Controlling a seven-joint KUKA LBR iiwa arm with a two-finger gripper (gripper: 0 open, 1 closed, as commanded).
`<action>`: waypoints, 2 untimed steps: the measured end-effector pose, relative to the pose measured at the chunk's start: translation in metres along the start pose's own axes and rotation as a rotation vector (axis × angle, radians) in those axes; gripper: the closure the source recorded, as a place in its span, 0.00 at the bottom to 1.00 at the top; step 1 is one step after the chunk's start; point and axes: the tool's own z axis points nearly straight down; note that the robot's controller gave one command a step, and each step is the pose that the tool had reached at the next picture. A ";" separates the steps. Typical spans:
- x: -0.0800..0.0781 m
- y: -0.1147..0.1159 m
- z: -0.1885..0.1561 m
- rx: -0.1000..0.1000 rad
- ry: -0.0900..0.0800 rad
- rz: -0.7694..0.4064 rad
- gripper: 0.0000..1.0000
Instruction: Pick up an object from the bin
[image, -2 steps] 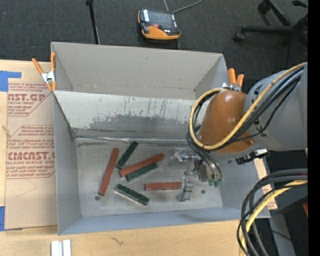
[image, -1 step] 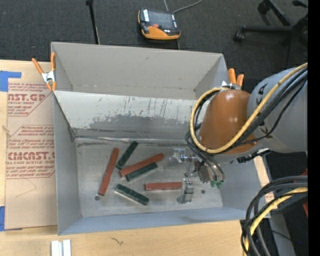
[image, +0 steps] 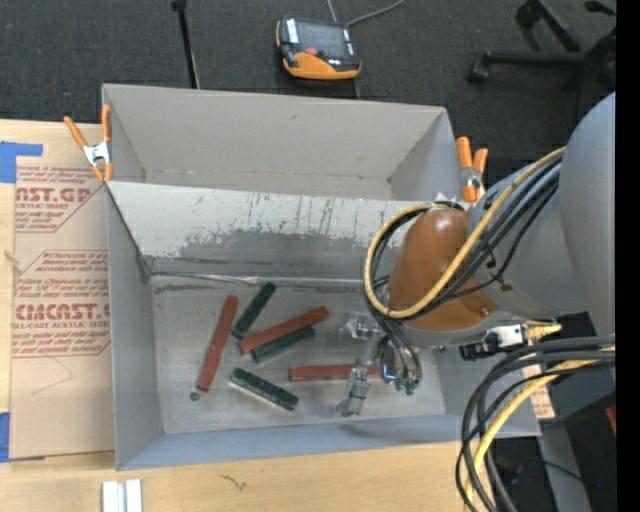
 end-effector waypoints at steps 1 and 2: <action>0.003 0.009 0.022 0.002 0.003 -0.064 1.00; 0.003 0.009 0.022 0.003 0.003 -0.064 1.00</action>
Offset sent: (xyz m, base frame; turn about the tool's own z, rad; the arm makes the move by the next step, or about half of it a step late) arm 0.0000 0.0000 0.0000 0.0000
